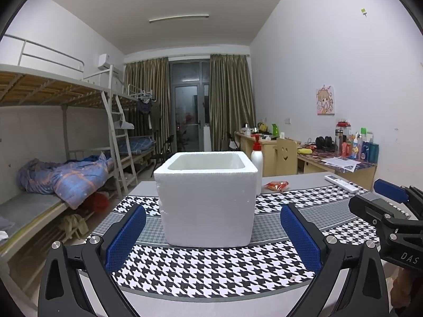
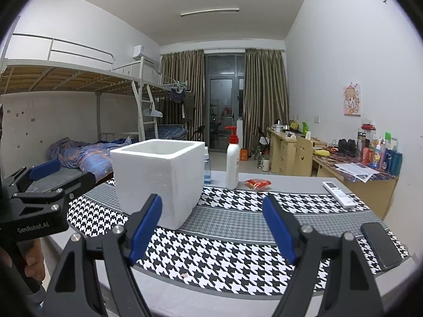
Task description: Organize soft objects
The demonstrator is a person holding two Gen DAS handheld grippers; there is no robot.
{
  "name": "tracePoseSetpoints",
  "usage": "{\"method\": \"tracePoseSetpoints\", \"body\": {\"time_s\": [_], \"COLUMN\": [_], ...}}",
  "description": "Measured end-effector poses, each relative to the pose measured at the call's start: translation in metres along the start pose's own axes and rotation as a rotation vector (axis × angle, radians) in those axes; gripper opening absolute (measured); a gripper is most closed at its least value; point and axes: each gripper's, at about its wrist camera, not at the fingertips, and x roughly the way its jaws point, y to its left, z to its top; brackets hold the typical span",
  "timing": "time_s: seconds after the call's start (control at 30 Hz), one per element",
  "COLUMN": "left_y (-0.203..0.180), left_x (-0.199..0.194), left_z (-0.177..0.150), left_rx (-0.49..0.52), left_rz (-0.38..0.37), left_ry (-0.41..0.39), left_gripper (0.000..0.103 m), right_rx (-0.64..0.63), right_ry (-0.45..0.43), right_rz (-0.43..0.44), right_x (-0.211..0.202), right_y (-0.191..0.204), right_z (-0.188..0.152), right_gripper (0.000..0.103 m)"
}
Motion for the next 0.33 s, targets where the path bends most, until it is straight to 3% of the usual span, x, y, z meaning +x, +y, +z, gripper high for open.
{"method": "tracePoseSetpoints", "body": {"time_s": [0.33], "left_y": [-0.0009], "left_x": [0.0013], "left_z": [-0.0028], "left_rx": [0.002], "left_rz": [-0.005], "left_ry": [0.013], "left_gripper": [0.102], "right_rx": [-0.008], "right_ry": [0.015], "right_rz": [0.007], "right_x": [0.0041], "right_y": [0.0037], "right_z": [-0.004], "right_gripper": [0.082]}}
